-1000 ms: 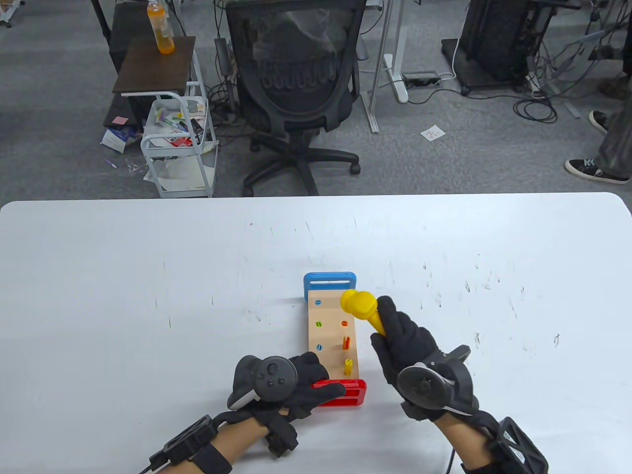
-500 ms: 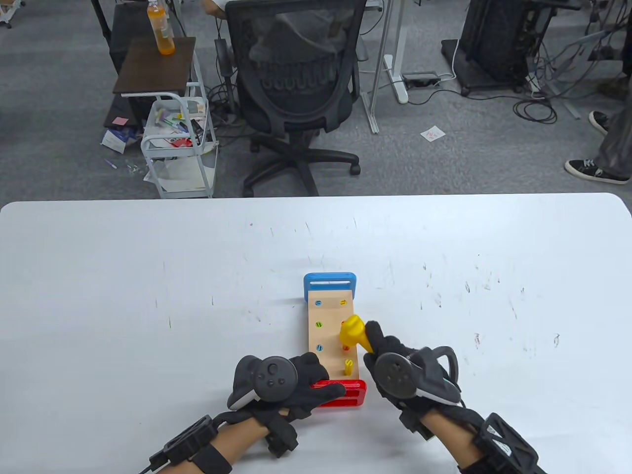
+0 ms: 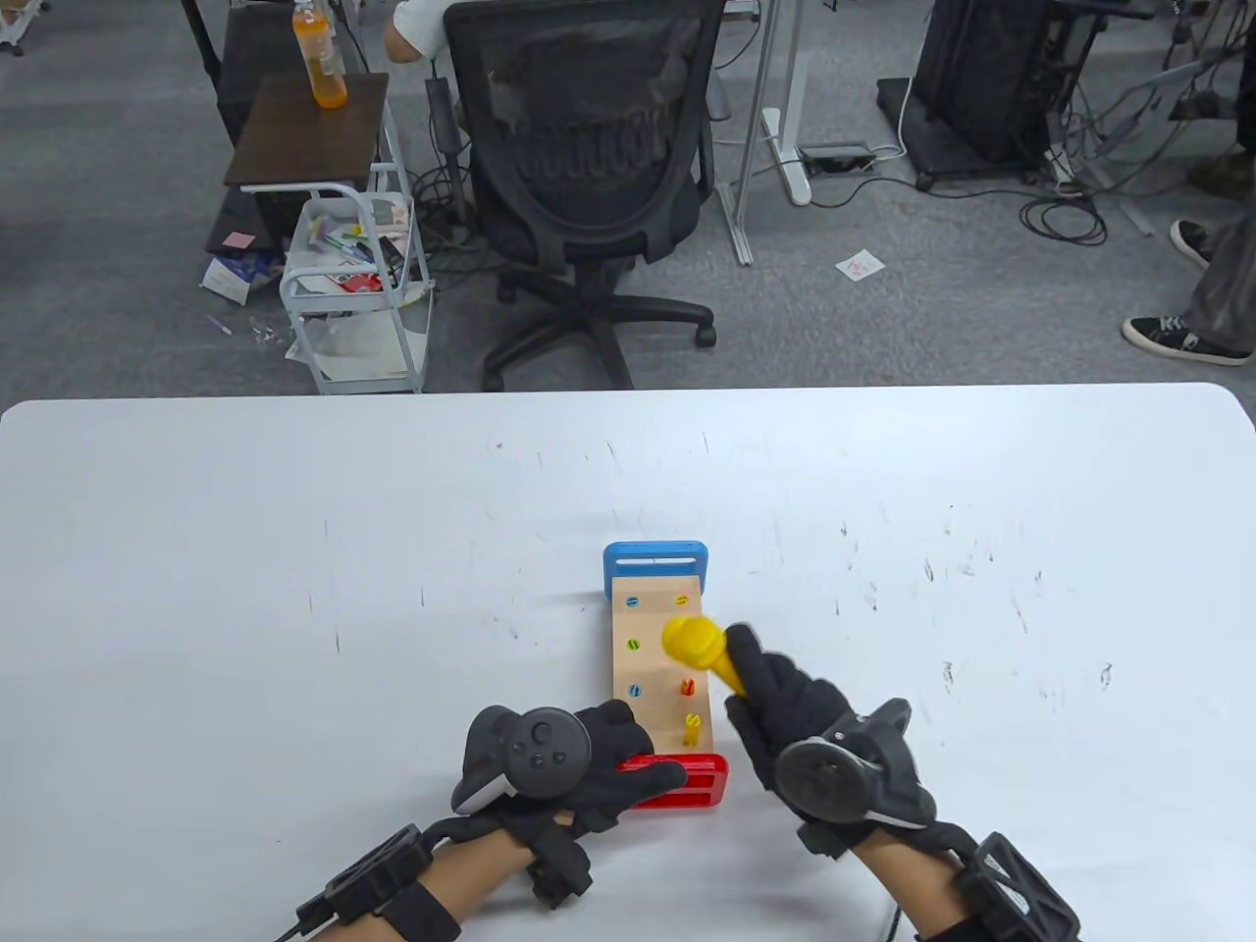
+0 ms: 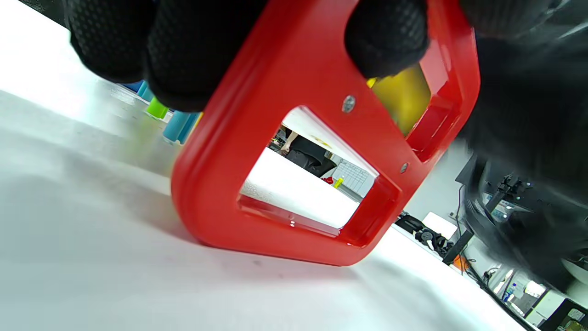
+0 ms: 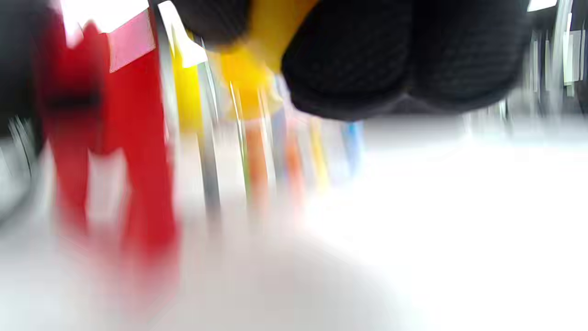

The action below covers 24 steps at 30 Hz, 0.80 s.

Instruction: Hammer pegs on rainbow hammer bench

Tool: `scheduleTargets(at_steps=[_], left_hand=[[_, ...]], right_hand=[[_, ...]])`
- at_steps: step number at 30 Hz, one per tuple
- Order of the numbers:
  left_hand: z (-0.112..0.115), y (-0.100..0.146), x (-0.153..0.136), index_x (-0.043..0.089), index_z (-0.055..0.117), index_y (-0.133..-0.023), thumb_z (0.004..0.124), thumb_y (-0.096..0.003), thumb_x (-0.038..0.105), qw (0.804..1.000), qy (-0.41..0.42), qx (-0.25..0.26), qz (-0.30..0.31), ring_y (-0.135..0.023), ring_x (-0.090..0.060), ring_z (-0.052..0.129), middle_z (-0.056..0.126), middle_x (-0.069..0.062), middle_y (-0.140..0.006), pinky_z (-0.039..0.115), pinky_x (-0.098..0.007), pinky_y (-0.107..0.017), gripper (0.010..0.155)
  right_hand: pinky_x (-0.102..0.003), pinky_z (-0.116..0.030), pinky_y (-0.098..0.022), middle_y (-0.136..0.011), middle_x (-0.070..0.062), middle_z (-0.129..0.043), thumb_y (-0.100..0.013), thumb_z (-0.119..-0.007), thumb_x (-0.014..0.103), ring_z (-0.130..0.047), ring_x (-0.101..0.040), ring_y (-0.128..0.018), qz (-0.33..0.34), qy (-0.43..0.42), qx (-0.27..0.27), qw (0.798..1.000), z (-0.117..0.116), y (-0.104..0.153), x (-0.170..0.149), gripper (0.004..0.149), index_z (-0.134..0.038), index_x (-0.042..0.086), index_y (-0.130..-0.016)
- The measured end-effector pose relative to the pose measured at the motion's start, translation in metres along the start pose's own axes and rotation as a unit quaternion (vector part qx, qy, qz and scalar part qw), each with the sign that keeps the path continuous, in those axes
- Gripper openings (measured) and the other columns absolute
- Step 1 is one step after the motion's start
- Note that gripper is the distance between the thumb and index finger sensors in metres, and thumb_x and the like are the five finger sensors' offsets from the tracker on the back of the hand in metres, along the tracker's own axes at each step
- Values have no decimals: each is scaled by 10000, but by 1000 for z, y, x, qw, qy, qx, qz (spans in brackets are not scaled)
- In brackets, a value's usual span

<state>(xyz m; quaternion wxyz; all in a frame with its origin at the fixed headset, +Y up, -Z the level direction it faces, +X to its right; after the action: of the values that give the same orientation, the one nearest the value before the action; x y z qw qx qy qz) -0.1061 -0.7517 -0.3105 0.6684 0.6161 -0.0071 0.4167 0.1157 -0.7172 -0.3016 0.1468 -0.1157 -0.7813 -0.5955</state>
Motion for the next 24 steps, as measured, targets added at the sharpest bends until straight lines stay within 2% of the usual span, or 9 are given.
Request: scheduleTargets(at_steps=[1,3,12,14,16,18,19,21,24], left_hand=[[0,0,0,265,915,-587,643,-455,779,1000,1,0,1,-548,-274,960,829,18,-722,772,-596,-629,597],[0,0,0,264,916,-588,646,-453,778,1000,0,0,0,-549,-277,960,829,-5,-723,771,-597,-629,596],[0,0,0,264,916,-589,650,-450,778,1000,-1,-1,0,-549,-277,961,830,-4,-724,771,-597,-629,595],[0,0,0,265,916,-589,650,-450,778,1000,-1,-1,0,-549,-276,961,830,-4,-724,772,-596,-629,595],[0,0,0,265,916,-589,650,-449,778,1000,-1,-1,0,-550,-276,961,830,-3,-725,772,-596,-629,594],[0,0,0,263,917,-589,650,-450,778,1000,-1,0,0,-549,-280,961,831,-3,-724,772,-599,-627,596],[0,0,0,265,915,-589,649,-450,779,1000,-1,-1,0,-550,-277,960,829,-6,-724,772,-596,-629,595],[0,0,0,264,916,-589,650,-451,777,1000,0,-1,0,-549,-278,961,830,-4,-724,771,-598,-628,595],[0,0,0,264,915,-590,648,-451,779,1000,-1,0,0,-550,-277,960,828,-3,-725,770,-598,-630,596]], right_hand=[[-467,-838,-562,-1003,-226,-664,-661,-488,343,-913,-163,-502,47,-48,-43,997,8,5,4,695,-114,-16,-1123],[-527,-887,-412,-821,-274,-868,-595,-627,287,-978,-231,-359,77,-74,-292,951,31,19,3,650,-443,-58,-1115],[-582,-777,-580,-982,-251,-659,-606,-512,291,-916,-300,-608,156,-126,-486,851,63,49,-11,678,-161,-14,-1099],[-582,-767,-588,-984,-255,-635,-603,-497,290,-903,-298,-624,175,-109,-491,846,55,45,-8,676,-133,-16,-1084],[-537,-826,-520,-919,-261,-725,-607,-523,294,-932,-239,-509,166,-82,-428,885,37,30,-3,666,-226,-38,-1102],[-459,-903,-296,-812,-266,-885,-612,-595,303,-938,-160,-246,96,3,-93,991,8,-9,11,679,-384,-121,-1097],[-392,-870,-493,-997,-161,-688,-655,-447,378,-893,-91,-430,20,35,40,998,12,2,8,689,-106,-1,-1119],[-452,-915,-318,-789,-221,-920,-592,-638,320,-954,-153,-274,102,3,-256,961,33,12,9,647,-493,-44,-1108],[-485,-877,-397,-863,-223,-835,-609,-583,318,-950,-188,-358,78,-88,-316,941,52,24,-2,661,-369,-38,-1122]])
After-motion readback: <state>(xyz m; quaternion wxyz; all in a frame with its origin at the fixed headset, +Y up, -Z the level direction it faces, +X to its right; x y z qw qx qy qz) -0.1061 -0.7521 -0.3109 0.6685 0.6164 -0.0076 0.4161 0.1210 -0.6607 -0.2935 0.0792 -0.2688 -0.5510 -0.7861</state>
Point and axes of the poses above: the tracker on the back of each hand, its own x axis roughly to the thumb side, its own y axis roughly from the fingertips to the wrist, z = x × y, the point moved 1 cm from there along -y, roughly from the wrist to the fingertips
